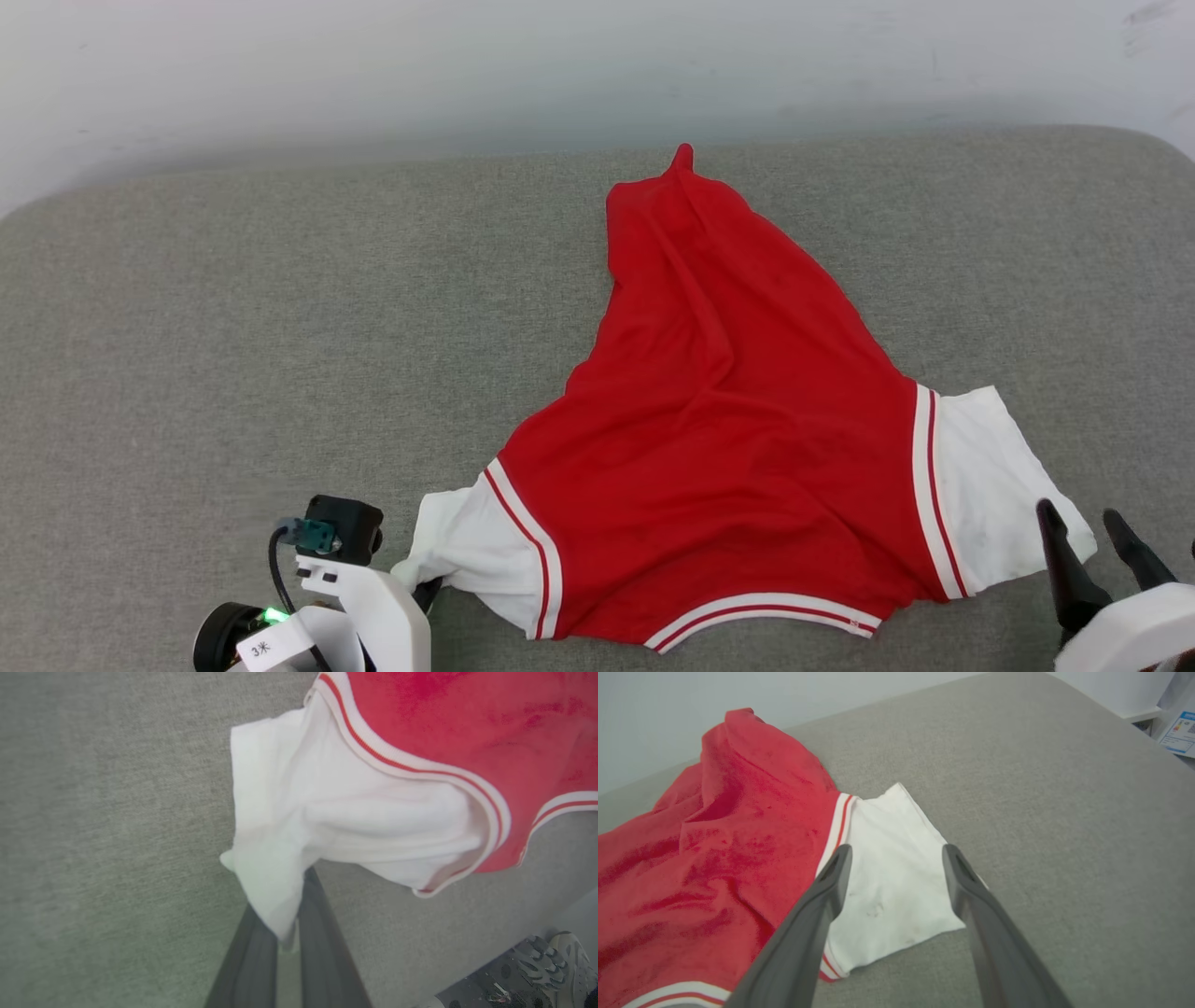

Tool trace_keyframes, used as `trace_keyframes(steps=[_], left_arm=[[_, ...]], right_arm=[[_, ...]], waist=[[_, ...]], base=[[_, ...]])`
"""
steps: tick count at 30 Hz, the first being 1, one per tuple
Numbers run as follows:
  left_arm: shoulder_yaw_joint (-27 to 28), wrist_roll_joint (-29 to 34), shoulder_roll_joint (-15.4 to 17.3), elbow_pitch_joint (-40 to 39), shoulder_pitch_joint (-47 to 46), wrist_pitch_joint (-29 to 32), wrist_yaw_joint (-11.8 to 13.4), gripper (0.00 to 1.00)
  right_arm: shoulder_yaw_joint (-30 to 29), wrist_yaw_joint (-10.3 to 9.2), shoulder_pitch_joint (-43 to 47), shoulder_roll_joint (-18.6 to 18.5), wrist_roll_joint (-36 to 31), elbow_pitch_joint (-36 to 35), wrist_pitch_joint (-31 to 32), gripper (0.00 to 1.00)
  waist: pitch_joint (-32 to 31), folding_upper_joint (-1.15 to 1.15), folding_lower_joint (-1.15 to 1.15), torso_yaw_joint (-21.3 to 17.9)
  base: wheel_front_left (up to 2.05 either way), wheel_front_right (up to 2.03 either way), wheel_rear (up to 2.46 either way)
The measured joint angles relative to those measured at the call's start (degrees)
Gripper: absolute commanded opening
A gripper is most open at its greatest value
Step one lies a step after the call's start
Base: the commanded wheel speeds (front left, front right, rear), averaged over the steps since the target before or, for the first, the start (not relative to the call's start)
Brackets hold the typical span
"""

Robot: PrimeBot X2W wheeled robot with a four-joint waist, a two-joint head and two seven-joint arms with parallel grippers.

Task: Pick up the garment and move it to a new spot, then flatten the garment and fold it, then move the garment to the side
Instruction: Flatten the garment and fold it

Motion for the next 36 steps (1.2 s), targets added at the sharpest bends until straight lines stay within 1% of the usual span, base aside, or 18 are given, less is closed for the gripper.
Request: trace_keyframes(steps=[1, 5, 8, 14, 21, 22, 23, 24, 30, 33, 36], left_arm=[[0.40, 0.14, 0.34, -0.91, 0.26, -0.48, 0.47, 0.00], [1.37, 0.32, 1.48, -4.68, 1.65, -1.60, 1.91, 0.00], [1.58, 0.94, 1.91, -7.51, 1.87, -1.78, 2.76, 0.00], [1.41, 1.93, 2.58, -11.17, 1.59, -1.75, 3.23, 0.00], [1.45, 2.14, 2.35, -11.90, 0.98, -2.35, 3.38, 0.00], [1.56, 2.10, 2.31, -11.88, 0.99, -2.46, 3.49, 0.00], [1.69, 2.01, 2.26, -11.90, 1.02, -2.70, 3.49, 0.00], [1.82, 2.00, 2.22, -11.89, 1.09, -2.96, 3.50, 0.00], [2.76, 2.31, 1.94, -11.70, 1.25, -5.36, 3.96, 0.00], [3.64, 3.10, 2.21, -12.18, 1.06, -6.81, 4.49, 0.00], [4.83, 3.76, 3.04, -13.02, 0.55, -8.24, 4.93, 0.00]], right_arm=[[-0.91, 0.00, -0.03, -0.77, 0.32, 1.33, 1.44, 1.00], [-2.96, 0.00, -0.86, -3.55, 2.63, 6.59, 10.56, 1.00], [-4.33, 0.00, -2.38, -4.99, 3.05, 9.10, 14.77, 1.00], [-2.96, 0.00, -6.67, -6.89, 3.13, 13.83, 19.02, 1.00], [-0.25, -0.02, -9.19, -8.61, 4.72, 19.61, 26.07, 1.00], [0.03, -0.03, -9.31, -8.72, 5.27, 19.92, 26.94, 0.63], [0.22, -0.03, -9.48, -8.91, 5.52, 20.02, 27.41, 0.34], [0.34, -0.04, -9.75, -8.95, 5.99, 20.22, 27.85, 0.00], [0.40, 0.01, -10.12, -9.22, 6.71, 19.53, 26.96, 0.00], [-0.57, 0.02, -10.00, -9.46, 6.72, 17.03, 25.97, 0.00], [-1.68, 0.01, -10.08, -10.12, 5.97, 12.39, 24.94, 0.00]], waist=[[-0.08, 0.00, 0.00, 0.16], [-0.29, 0.00, 0.00, 0.69], [-0.07, 0.00, 0.00, 1.10], [1.63, 0.00, 0.00, 1.93], [2.92, 0.00, 0.00, 2.86], [2.98, 0.00, 0.00, 2.89], [3.05, 0.00, 0.00, 2.89], [3.08, 0.00, 0.00, 2.87], [2.31, 0.00, 0.00, 2.79], [1.36, 0.00, 0.00, 2.75], [0.22, 0.00, 0.00, 2.57]], base=[[0.00, 0.00, 0.00], [0.00, 0.00, 0.00], [0.00, 0.00, 0.00], [0.00, 0.00, 0.00], [0.00, 0.00, 0.00], [0.00, 0.00, 0.00], [0.00, 0.00, 0.00], [0.00, 0.00, 0.00], [0.00, 0.00, 0.00], [0.00, 0.00, 0.00], [0.00, 0.00, 0.00]])
